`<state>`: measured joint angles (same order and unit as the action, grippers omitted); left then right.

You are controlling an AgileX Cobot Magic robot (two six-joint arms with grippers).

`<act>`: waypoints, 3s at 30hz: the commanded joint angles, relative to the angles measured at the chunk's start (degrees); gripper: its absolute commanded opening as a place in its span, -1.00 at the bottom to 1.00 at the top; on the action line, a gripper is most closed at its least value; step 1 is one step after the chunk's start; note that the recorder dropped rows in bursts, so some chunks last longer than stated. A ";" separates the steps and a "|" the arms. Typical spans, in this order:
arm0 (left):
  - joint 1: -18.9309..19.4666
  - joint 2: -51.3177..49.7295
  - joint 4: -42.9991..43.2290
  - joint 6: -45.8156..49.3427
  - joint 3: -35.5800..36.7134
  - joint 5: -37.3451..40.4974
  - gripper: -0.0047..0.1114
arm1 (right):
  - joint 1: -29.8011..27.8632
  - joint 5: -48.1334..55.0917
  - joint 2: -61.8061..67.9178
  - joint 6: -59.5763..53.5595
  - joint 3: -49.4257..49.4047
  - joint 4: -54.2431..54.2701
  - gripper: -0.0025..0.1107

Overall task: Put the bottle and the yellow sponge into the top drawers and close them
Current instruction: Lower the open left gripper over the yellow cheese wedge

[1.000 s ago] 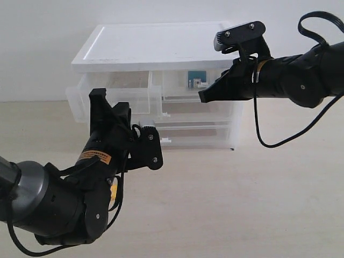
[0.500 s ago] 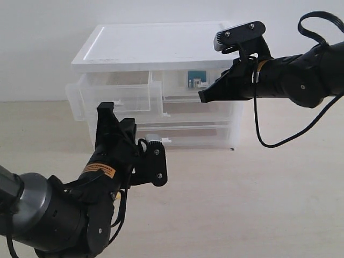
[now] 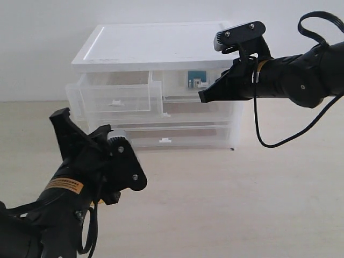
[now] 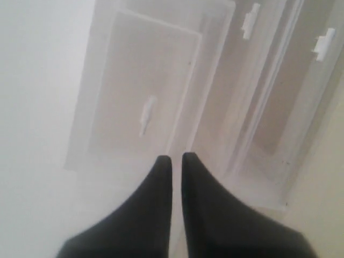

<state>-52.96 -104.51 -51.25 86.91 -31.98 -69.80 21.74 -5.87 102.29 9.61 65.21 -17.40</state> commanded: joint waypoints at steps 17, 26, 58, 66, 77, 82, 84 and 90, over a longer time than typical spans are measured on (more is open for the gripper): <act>2.77 6.51 -11.19 -12.59 2.07 15.33 -0.85 | -0.60 -1.30 0.29 0.29 0.98 0.33 -0.96; 8.82 6.87 -10.13 -9.39 1.86 20.86 -0.85 | -0.60 -1.23 0.29 0.29 0.98 0.33 -0.96; 32.35 15.99 34.30 -14.50 -11.37 80.42 -0.85 | -0.60 -0.86 0.29 0.64 0.98 0.33 -0.96; 32.35 13.14 30.65 -15.02 -11.37 80.04 -0.85 | -0.60 -0.76 0.29 0.74 0.98 0.33 -0.96; 32.35 11.90 24.70 -15.22 -11.61 78.85 -0.32 | -0.60 -0.76 0.29 0.74 0.98 0.33 -0.96; 32.35 11.90 24.70 -14.50 -11.63 78.45 0.10 | -0.60 -0.76 0.29 0.74 0.98 0.33 -0.96; 32.35 11.83 24.70 -14.50 -11.63 78.45 0.10 | -0.60 -0.76 0.29 0.74 0.98 0.33 -0.96; 32.23 9.79 24.41 -14.35 -11.63 80.11 0.10 | -0.60 -0.76 0.29 0.74 0.98 0.33 -0.96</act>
<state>-20.72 -93.40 -25.75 72.56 -43.28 9.33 21.74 -5.12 102.29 10.29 65.43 -17.40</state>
